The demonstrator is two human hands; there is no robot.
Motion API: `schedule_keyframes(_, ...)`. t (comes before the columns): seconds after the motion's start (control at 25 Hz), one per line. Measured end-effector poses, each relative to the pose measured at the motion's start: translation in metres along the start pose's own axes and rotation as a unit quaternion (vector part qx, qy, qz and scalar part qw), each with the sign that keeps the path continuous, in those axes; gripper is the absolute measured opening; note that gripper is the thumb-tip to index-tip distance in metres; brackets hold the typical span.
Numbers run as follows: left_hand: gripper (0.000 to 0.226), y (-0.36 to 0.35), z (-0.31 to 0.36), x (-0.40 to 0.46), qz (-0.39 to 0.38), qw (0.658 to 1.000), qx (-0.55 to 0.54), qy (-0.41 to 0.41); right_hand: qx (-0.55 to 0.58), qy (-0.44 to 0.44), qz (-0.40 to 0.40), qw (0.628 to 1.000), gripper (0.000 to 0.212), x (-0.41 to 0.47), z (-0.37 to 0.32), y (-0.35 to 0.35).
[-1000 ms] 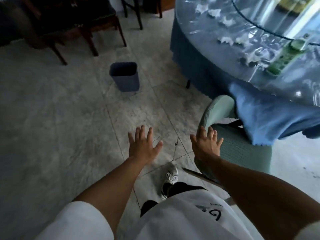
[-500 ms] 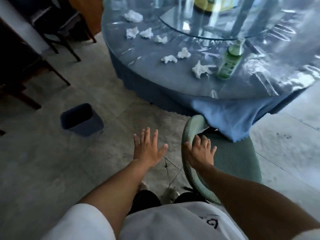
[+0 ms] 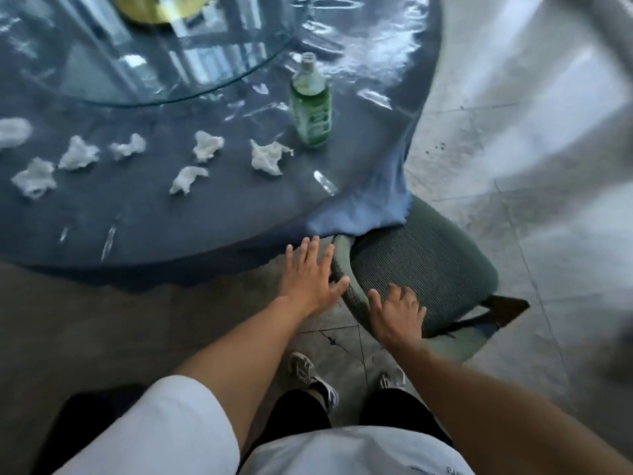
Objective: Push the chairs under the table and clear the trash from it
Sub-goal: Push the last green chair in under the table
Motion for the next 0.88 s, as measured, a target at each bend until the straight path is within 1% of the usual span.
schedule_keyframes(0.2, 0.086, 0.002, 0.042, 0.049, -0.012, 0.994, 0.004, -0.109, 0.079, -0.087, 0.099, 0.988, 0.076, 0.003, 0.011, -0.001)
schedule_keyframes(0.32, 0.086, -0.01, 0.072, 0.067, -0.014, 0.982, 0.04, -0.187, 0.115, -0.145, 0.145, 0.972, 0.063, -0.005, 0.029, 0.001)
schedule_keyframes(0.36, 0.086, -0.014, 0.078, 0.074, -0.017, 0.976, 0.052, -0.209, 0.125, -0.165, 0.156, 0.966, 0.06, -0.008, 0.035, 0.0)
schedule_keyframes(0.44, 0.083, -0.023, 0.086, 0.09, -0.036, 0.966, 0.072, -0.245, 0.14, -0.177, 0.182, 0.957, 0.059, -0.009, 0.04, 0.0)
schedule_keyframes(0.52, 0.079, -0.037, 0.093, 0.097, -0.068, 0.949, 0.104, -0.29, 0.152, -0.161, 0.217, 0.951, 0.059, -0.011, 0.039, 0.001)
schedule_keyframes(0.6, 0.075, -0.047, 0.097, 0.1, -0.093, 0.939, 0.103, -0.314, 0.144, -0.142, 0.241, 0.949, 0.059, -0.014, 0.036, 0.0)
schedule_keyframes(0.76, 0.07, -0.047, 0.091, 0.097, -0.076, 0.95, 0.052, -0.299, 0.079, -0.07, 0.258, 0.96, 0.047, -0.022, 0.033, -0.003)
schedule_keyframes(0.88, 0.073, -0.053, 0.09, 0.084, -0.077, 0.956, 0.036, -0.282, 0.06, -0.018, 0.267, 0.962, 0.039, -0.026, 0.037, -0.002)
Point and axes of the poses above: each hand's wrist, its own x-axis towards the middle knuckle, its own y-axis out of the back of the hand, z = x × y, the point moved 9 cm from there along x, towards the middle knuckle, and after that the axes turned 2 degrees about -z, right-handed, at the moved point
